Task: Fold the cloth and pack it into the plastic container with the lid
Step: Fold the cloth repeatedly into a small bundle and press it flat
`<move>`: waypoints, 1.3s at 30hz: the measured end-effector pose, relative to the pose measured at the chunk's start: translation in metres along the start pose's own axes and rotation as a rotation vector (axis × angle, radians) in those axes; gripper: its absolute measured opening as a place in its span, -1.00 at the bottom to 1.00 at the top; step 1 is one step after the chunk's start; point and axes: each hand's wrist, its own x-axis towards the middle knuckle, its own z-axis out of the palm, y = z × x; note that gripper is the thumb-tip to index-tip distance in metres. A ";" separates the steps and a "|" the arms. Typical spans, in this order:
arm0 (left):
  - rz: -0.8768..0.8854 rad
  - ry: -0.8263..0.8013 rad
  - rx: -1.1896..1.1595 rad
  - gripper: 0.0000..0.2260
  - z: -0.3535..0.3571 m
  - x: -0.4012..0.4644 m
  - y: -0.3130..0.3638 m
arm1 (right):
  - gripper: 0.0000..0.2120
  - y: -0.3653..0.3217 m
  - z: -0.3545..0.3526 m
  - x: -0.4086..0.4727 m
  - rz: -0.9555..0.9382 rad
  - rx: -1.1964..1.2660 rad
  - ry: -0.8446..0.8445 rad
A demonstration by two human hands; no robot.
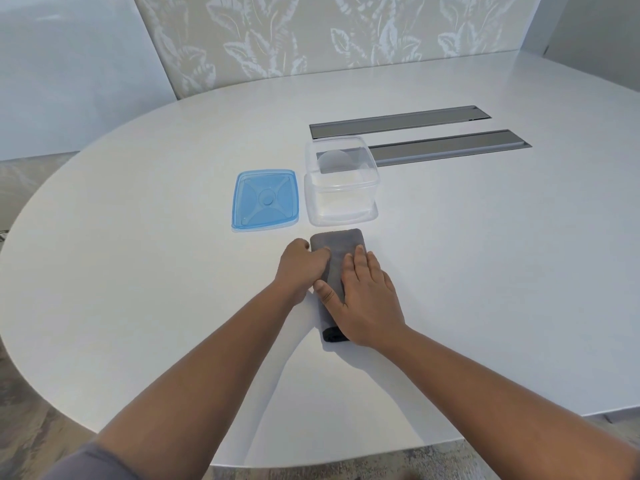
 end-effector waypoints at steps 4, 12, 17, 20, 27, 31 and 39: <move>-0.072 -0.111 -0.170 -0.82 0.001 -0.007 0.007 | -0.03 0.002 0.001 0.000 0.003 0.016 0.001; -0.144 -0.258 -0.495 -0.77 -0.003 -0.015 0.008 | -0.14 0.005 0.000 0.003 -0.039 0.130 0.018; -0.207 -0.330 -0.704 -0.71 -0.009 -0.018 0.008 | -0.34 0.004 -0.006 0.014 0.084 0.611 0.095; -0.177 -0.361 -0.805 -0.68 -0.014 -0.019 0.007 | -0.38 0.004 -0.018 0.025 0.217 0.897 0.118; -0.050 -0.388 -0.806 -0.65 -0.028 -0.012 0.030 | -0.67 0.009 -0.046 0.054 0.364 1.370 -0.040; 0.013 -0.366 -0.777 -0.60 -0.035 -0.001 0.047 | -0.74 0.010 -0.063 0.074 0.322 1.449 -0.051; 0.183 -0.304 -0.768 -0.70 -0.052 0.046 0.108 | -0.95 0.004 -0.123 0.131 0.120 1.402 -0.055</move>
